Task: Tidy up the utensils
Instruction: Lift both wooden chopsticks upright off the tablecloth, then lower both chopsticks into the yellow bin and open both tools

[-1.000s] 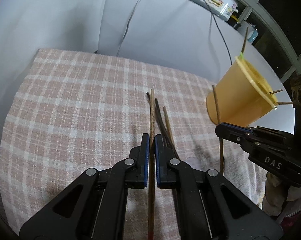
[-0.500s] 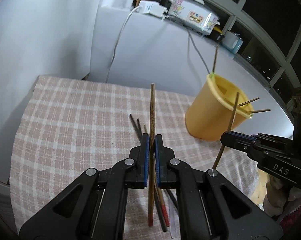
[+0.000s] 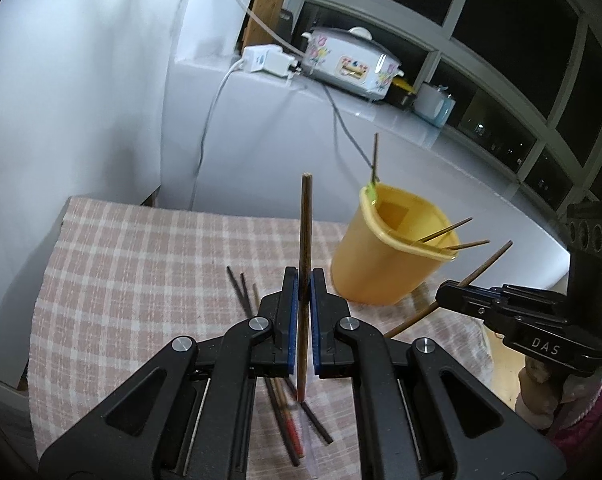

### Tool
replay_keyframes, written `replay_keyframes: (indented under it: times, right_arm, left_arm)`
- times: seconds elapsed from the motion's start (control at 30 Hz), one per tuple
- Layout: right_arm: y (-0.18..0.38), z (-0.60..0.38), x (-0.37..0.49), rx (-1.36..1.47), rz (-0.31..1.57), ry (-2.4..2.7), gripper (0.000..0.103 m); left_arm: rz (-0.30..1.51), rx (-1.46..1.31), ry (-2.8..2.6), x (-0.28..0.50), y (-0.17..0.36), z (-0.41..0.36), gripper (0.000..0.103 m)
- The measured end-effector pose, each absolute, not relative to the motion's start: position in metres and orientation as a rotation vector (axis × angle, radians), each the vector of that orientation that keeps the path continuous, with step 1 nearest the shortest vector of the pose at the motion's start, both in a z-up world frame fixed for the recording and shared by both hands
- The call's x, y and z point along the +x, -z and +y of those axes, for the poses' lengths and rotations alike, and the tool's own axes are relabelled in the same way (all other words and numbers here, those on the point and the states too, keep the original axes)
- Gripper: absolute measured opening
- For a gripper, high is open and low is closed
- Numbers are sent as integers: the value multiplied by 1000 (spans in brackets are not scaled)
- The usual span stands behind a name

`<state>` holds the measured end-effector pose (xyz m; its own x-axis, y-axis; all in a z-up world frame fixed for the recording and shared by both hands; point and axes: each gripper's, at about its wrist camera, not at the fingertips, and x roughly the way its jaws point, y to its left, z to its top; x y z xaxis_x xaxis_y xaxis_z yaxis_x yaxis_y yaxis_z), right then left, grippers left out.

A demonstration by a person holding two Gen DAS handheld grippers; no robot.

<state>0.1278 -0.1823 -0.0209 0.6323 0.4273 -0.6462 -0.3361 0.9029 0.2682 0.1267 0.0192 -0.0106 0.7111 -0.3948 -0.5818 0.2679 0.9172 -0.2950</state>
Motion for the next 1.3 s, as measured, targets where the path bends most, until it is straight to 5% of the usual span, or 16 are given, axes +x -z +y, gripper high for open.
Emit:
replay_keyframes:
  times: [1.3]
  right_arm:
    - [-70,-277,120,289,512,-364,3]
  left_arm:
    - [495,-194,478,152,-64,-47,3]
